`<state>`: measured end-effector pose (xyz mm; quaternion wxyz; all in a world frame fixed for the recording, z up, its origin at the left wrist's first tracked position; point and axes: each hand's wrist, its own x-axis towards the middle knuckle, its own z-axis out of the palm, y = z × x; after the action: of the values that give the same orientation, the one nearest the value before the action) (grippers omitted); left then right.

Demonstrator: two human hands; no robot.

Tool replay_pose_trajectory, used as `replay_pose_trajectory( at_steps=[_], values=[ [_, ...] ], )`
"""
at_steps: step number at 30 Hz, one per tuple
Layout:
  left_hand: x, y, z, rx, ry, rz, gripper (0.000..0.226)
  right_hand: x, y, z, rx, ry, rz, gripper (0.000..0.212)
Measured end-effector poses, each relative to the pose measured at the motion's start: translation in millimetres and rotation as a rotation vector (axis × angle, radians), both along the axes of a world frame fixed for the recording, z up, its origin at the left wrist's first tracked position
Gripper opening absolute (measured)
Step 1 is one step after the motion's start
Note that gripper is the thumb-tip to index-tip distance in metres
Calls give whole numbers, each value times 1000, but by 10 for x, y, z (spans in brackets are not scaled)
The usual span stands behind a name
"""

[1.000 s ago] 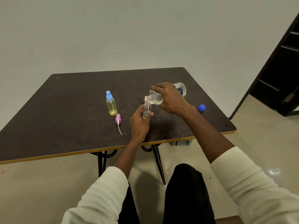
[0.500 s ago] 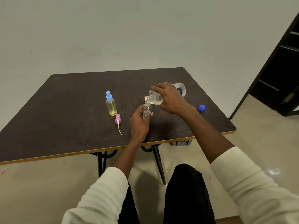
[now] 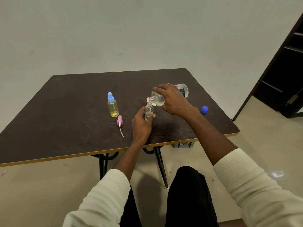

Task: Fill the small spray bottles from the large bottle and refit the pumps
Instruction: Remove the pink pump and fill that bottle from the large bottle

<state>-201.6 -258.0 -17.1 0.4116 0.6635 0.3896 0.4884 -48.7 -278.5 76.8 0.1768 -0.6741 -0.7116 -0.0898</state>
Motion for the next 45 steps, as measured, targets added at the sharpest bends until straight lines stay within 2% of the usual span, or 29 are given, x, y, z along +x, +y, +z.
replay_pose_trajectory(
  at_steps=[18,28,45],
  values=[
    [3,0,7,-7,-18,-8,26,-12,-14,35,-11,-13,-5,72],
    [7,-9,19,-5,-18,-13,32,-32,-32,45,-6,-3,1,71],
    [3,-10,-2,-7,-28,-11,30,-52,-54,76,-14,-24,1,70]
  ],
)
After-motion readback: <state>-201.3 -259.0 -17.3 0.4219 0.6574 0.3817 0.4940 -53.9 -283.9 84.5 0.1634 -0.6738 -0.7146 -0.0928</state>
